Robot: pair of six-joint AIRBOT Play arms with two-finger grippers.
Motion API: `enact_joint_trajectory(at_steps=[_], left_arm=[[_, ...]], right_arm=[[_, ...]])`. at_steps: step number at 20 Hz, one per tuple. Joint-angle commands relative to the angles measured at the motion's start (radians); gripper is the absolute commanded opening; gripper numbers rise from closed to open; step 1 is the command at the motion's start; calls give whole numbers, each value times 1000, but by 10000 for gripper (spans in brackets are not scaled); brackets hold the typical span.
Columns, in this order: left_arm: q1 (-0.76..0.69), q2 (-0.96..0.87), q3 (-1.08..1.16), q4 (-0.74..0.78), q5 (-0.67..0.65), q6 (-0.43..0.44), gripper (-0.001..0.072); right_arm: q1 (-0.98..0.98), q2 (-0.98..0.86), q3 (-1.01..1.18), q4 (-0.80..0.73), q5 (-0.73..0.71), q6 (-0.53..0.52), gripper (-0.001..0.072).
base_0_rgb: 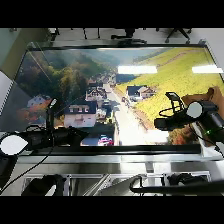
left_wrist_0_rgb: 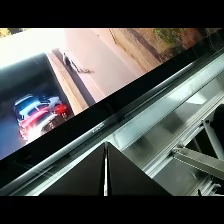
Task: Fold the shirts.
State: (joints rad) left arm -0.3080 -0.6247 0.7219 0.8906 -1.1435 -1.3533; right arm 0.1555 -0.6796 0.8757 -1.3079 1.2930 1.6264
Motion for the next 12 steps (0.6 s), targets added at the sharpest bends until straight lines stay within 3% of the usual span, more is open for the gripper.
enact_joint_trajectory(at_steps=[1, 5, 7, 9, 10, 11, 12], left_arm=[[-1, 1, 0, 0, -2, 1, 13], [11, 1, 19, 36, -68, -8, 13], [57, 1, 85, 174, -171, -99, 13], [127, 1, 166, 410, -301, -197, 16], [169, 1, 196, 542, -369, -235, 94], [215, 1, 212, 671, -423, -255, 564], [266, 1, 211, 794, -457, -285, 698]], right_arm=[[1, 1, 0, 0, 1, 0, 24], [1, 1, 0, 0, 1, 0, 24], [1, 1, 0, 0, 1, 0, 24], [1, 1, 0, 0, 1, 0, 24], [1, 1, 0, 0, 1, 0, 24], [1, 1, 0, 0, 1, 0, 24], [1, 1, 0, 0, 1, 0, 24]])
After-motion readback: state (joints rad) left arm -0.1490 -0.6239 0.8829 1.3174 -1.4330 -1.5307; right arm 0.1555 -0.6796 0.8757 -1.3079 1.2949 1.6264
